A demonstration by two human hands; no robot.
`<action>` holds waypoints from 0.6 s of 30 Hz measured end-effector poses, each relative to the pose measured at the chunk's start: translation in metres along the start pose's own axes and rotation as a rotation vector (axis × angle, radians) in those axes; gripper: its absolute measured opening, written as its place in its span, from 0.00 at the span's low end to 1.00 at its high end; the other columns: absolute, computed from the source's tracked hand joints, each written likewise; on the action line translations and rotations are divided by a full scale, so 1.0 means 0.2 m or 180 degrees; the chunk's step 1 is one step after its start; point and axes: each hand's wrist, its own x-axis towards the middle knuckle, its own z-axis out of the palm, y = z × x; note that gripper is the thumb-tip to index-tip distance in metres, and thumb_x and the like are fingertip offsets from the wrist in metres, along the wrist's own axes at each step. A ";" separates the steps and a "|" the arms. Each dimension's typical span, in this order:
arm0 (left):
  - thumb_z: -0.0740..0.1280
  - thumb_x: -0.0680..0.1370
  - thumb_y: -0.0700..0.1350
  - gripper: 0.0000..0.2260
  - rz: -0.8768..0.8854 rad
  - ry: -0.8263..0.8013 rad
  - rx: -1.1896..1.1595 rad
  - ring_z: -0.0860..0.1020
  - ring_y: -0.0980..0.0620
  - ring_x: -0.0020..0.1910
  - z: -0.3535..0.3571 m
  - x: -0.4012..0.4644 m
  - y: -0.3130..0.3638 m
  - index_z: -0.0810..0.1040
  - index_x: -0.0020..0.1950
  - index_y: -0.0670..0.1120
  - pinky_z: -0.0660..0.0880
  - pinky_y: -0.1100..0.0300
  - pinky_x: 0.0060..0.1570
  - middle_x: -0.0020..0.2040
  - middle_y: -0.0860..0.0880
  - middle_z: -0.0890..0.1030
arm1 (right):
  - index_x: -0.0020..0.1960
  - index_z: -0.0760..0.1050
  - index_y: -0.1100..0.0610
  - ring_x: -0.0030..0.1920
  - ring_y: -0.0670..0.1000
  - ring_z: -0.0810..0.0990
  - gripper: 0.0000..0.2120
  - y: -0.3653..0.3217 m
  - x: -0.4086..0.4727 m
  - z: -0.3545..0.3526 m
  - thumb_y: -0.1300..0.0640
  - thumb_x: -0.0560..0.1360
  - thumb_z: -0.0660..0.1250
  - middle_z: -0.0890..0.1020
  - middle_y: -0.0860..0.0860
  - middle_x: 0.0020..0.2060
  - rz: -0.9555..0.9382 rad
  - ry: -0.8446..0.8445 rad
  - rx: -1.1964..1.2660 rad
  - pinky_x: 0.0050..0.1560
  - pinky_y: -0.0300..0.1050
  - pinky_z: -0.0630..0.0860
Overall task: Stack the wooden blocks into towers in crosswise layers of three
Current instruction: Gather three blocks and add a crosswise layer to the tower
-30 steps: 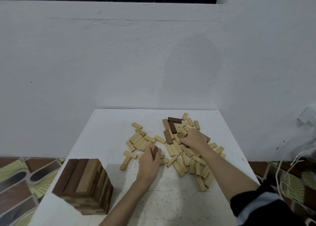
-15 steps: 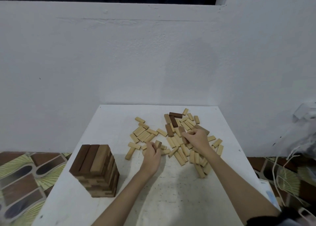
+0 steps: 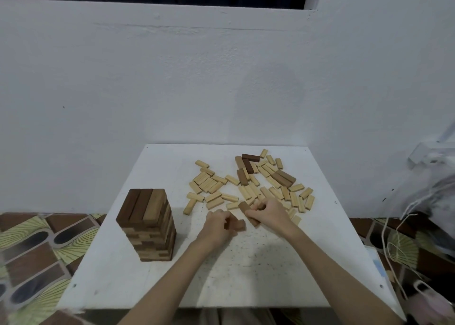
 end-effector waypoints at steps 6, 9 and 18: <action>0.72 0.68 0.32 0.23 -0.0173 -0.0199 -0.0525 0.72 0.56 0.38 -0.01 -0.05 0.00 0.71 0.60 0.44 0.70 0.70 0.31 0.47 0.49 0.75 | 0.41 0.77 0.52 0.36 0.42 0.76 0.09 -0.02 -0.02 0.03 0.49 0.66 0.73 0.78 0.42 0.36 -0.0110 -0.0167 -0.0842 0.34 0.39 0.71; 0.72 0.67 0.33 0.30 -0.0184 -0.0083 -0.0443 0.71 0.50 0.48 -0.02 -0.06 -0.01 0.66 0.65 0.46 0.69 0.66 0.37 0.56 0.48 0.68 | 0.44 0.78 0.52 0.42 0.45 0.79 0.10 -0.03 0.00 0.04 0.49 0.66 0.72 0.81 0.45 0.42 -0.0141 -0.0302 -0.1065 0.39 0.43 0.76; 0.68 0.69 0.31 0.38 0.0146 -0.0306 -0.0256 0.73 0.50 0.52 -0.04 -0.07 -0.03 0.58 0.75 0.51 0.68 0.70 0.39 0.68 0.46 0.70 | 0.41 0.78 0.54 0.34 0.47 0.74 0.19 -0.08 0.00 0.10 0.38 0.65 0.67 0.77 0.47 0.34 -0.0269 -0.0586 -0.1450 0.33 0.42 0.70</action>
